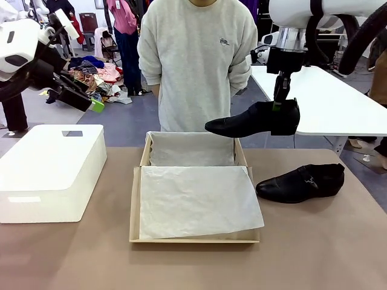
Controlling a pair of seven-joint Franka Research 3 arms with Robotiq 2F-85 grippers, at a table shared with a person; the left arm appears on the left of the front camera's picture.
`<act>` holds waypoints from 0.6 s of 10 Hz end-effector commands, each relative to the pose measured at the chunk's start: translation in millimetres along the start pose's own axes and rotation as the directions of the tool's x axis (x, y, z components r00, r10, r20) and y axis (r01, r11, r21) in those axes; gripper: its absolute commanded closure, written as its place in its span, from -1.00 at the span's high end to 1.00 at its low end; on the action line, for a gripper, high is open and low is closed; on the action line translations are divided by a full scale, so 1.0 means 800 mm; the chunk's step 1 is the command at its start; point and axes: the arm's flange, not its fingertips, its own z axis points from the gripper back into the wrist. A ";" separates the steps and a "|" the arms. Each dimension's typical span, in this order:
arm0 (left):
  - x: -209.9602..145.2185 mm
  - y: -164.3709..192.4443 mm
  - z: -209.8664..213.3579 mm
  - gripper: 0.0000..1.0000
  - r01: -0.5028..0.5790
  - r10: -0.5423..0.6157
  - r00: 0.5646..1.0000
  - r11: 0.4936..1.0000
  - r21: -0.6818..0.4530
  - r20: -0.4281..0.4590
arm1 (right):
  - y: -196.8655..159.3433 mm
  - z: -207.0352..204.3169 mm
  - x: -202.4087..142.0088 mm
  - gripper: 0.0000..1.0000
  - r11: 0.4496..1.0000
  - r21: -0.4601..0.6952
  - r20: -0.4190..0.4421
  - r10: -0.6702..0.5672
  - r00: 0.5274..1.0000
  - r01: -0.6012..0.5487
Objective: Pack the shoes into the box.
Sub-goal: Place one shoe of the Shoes into the Shoes Box.
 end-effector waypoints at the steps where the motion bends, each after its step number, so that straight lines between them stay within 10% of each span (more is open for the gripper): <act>1: 0.000 0.002 -0.002 1.00 0.005 -0.005 1.000 1.000 0.001 0.015 | 0.011 -0.003 0.025 -1.00 0.999 -0.009 0.069 -0.052 0.996 0.053; 6: 0.000 0.002 -0.002 1.00 0.005 -0.005 1.000 1.000 0.001 0.015 | 0.021 -0.029 0.114 -1.00 0.999 -0.045 0.043 -0.016 0.999 0.017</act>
